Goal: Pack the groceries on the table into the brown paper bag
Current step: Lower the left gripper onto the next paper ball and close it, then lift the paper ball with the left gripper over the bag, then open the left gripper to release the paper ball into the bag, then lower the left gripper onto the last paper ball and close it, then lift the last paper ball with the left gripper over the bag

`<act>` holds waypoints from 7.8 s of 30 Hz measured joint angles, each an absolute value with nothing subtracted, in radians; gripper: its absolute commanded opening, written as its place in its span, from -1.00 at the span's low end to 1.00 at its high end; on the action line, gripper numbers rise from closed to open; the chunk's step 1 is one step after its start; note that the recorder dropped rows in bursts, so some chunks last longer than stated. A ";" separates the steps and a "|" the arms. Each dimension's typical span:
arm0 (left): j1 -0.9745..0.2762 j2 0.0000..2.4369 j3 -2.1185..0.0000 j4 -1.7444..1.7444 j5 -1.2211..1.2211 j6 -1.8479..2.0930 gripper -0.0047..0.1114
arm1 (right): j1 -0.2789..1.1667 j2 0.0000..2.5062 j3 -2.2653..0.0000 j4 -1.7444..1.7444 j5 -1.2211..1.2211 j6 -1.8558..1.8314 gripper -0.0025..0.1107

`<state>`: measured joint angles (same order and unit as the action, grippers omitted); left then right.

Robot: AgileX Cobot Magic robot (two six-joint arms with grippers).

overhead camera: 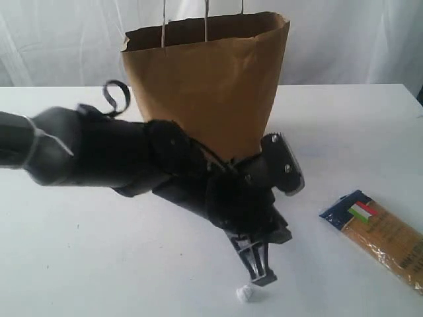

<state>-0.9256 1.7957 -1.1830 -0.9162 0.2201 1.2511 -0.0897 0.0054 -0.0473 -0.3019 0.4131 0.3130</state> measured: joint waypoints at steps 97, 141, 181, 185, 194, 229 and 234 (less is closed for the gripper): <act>-0.350 1.535 -1.449 -0.849 0.436 0.831 -0.92 | -0.090 0.005 -0.047 -0.302 0.413 0.313 -0.96; -1.046 1.650 -0.887 -0.983 0.195 1.191 -0.65 | -0.090 0.005 -0.047 -0.302 0.413 0.333 -0.96; -1.046 1.739 -0.889 -0.797 -0.076 1.069 0.09 | -0.090 0.005 -0.047 -0.302 0.413 0.333 -0.96; -1.046 1.757 -0.889 -0.797 -0.051 1.063 0.09 | -0.090 0.005 -0.047 -0.302 0.413 0.333 -0.96; -1.046 1.812 -0.899 -0.788 -0.072 1.063 0.09 | -0.090 0.005 -0.047 -0.302 0.413 0.333 -0.96; -0.887 1.118 -0.908 -1.007 -0.342 1.422 -0.92 | -0.090 0.005 -0.047 -0.302 0.413 0.333 -0.96; -0.351 1.133 -0.927 -1.546 0.124 1.671 -0.92 | -0.090 0.005 -0.047 -0.302 0.413 0.333 -0.96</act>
<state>-0.3506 1.1326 -0.9274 -1.5464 0.1240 1.6712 -0.0897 0.0054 -0.0473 -0.3019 0.4131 0.3331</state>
